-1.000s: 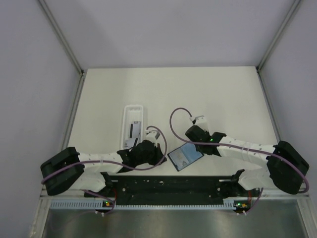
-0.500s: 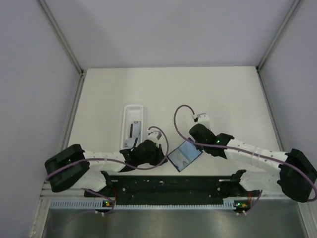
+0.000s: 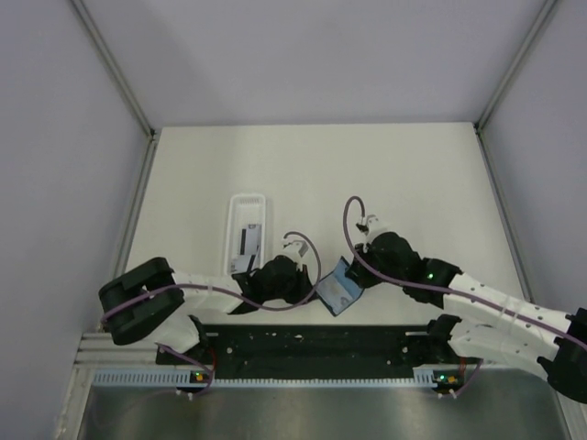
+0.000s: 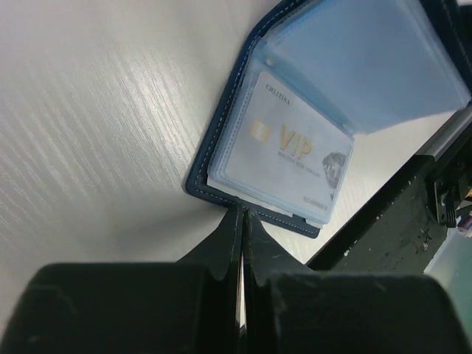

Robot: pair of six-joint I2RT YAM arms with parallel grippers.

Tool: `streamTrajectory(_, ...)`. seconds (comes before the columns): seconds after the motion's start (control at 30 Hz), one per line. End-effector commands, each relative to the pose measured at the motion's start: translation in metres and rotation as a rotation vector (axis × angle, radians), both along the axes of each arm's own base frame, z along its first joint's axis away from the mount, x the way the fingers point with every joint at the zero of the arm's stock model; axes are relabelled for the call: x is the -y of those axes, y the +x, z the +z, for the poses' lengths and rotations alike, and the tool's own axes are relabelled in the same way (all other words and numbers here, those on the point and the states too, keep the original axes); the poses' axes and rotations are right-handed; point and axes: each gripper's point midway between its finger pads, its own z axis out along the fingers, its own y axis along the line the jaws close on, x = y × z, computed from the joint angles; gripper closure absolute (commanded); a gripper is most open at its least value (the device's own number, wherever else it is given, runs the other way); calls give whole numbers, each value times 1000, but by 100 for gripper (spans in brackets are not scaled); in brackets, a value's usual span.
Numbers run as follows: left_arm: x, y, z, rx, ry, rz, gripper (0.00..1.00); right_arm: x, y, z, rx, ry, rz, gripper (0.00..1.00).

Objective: Put the credit cards into the card holder
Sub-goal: Close the card holder at the center of the board.

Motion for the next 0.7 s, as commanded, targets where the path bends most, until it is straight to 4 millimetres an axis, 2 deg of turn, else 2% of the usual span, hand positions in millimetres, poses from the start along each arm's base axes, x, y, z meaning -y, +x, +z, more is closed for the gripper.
streamTrajectory(0.0,7,11,29,72,-66,25,100,-36,-29,17,-72,213,150,100)
streamTrajectory(0.13,-15,16,34,110,-43,94,100,-55,-45,20,-115,321,213,100)
streamTrajectory(0.37,-45,14,47,153,-20,158,100,-83,-56,11,-141,355,260,100)
streamTrajectory(0.57,-69,13,58,177,-19,221,100,-97,-56,-14,-172,349,250,100)
streamTrajectory(0.67,-80,12,61,188,-26,251,100,-101,-57,-37,-205,318,247,100)
